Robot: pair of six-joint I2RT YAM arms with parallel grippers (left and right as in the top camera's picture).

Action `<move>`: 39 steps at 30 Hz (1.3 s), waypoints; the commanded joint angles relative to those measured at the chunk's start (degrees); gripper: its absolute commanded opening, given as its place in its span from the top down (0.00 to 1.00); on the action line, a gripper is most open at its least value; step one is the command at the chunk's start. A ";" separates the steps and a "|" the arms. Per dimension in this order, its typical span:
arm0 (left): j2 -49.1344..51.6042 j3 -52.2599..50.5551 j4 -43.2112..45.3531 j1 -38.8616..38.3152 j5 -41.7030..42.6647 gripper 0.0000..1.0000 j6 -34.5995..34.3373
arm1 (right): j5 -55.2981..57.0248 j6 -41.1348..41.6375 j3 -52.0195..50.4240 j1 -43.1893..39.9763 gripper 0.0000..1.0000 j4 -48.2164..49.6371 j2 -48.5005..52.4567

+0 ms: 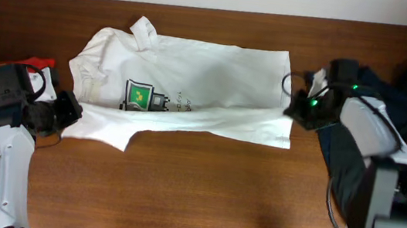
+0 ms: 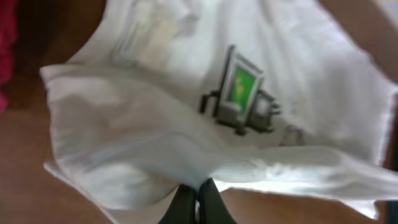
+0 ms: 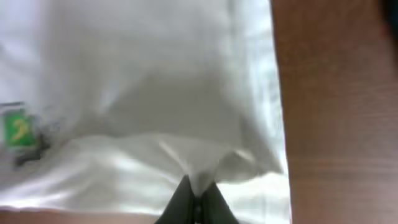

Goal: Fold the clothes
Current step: 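Lift the T-shirt with both grippers and lay it flat, shaking out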

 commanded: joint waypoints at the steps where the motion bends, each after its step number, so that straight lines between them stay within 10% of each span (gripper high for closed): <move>1: -0.26 8.39 1.03 0.24 7.98 1.00 0.74 | 4.35 -4.17 11.80 -0.11 0.96 -8.20 -10.93; 13: -4.33 39.74 -1.57 1.03 9.60 1.00 0.74 | 13.46 -9.92 30.51 -0.13 0.96 -18.47 -29.75; 27: -2.43 42.88 2.05 0.59 1.86 1.00 0.74 | 20.02 -12.48 36.37 -0.11 0.96 -13.84 -24.81; 31: 14.47 42.88 18.71 -5.35 1.77 1.00 0.50 | 14.86 -12.24 36.37 -0.11 0.96 -3.21 -8.79; 39: 20.72 46.12 49.81 -3.72 1.60 1.00 -14.84 | 16.72 -9.40 40.30 -0.22 0.96 16.83 -7.96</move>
